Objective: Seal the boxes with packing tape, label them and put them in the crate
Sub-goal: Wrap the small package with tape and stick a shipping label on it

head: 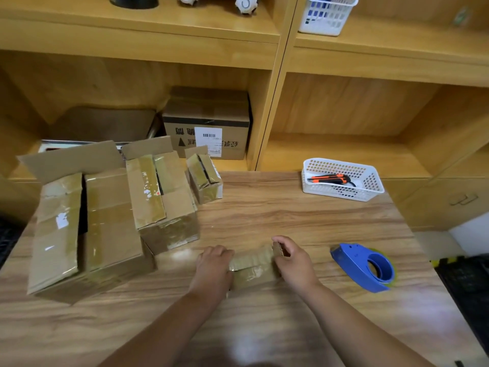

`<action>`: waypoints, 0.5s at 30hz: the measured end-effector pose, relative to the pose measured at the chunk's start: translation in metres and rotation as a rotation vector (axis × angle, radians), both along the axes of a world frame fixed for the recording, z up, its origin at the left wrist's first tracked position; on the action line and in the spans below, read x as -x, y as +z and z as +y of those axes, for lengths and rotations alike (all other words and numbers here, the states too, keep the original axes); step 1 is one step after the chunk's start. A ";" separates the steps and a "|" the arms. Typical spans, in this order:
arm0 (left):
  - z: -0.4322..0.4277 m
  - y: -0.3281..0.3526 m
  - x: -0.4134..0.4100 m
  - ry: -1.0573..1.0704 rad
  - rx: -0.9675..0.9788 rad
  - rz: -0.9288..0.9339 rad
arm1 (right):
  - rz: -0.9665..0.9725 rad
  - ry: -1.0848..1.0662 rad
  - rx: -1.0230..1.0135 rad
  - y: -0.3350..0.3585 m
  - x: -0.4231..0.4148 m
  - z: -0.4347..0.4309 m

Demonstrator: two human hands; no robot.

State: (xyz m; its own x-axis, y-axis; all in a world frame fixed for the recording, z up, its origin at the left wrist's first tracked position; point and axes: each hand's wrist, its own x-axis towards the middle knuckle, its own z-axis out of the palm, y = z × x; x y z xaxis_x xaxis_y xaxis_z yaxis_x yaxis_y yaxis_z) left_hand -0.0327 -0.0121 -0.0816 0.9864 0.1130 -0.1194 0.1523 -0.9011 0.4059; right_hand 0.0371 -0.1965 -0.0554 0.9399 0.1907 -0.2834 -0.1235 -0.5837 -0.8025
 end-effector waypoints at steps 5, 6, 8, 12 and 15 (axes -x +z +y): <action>0.002 0.004 0.001 -0.104 -0.086 -0.372 | 0.032 -0.050 -0.035 0.002 -0.004 -0.006; 0.000 0.005 0.002 -0.080 -0.034 -0.394 | 0.019 -0.016 -0.010 0.002 -0.004 -0.008; -0.005 0.010 0.000 0.092 0.164 -0.307 | -0.083 0.098 0.069 -0.001 -0.005 -0.014; -0.009 0.009 -0.010 0.455 0.453 -0.111 | -0.511 0.386 0.308 -0.011 -0.009 -0.024; -0.010 0.004 -0.011 0.568 0.552 -0.057 | -0.675 0.611 0.461 -0.009 -0.010 -0.030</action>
State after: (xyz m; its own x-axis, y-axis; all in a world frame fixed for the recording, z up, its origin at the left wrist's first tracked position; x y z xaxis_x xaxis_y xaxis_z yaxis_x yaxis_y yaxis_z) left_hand -0.0221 -0.0219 -0.0779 0.8017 0.5402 -0.2559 0.4941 -0.3578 0.7924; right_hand 0.0468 -0.2263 -0.0641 0.7092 0.6975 0.1023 0.6940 -0.6653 -0.2753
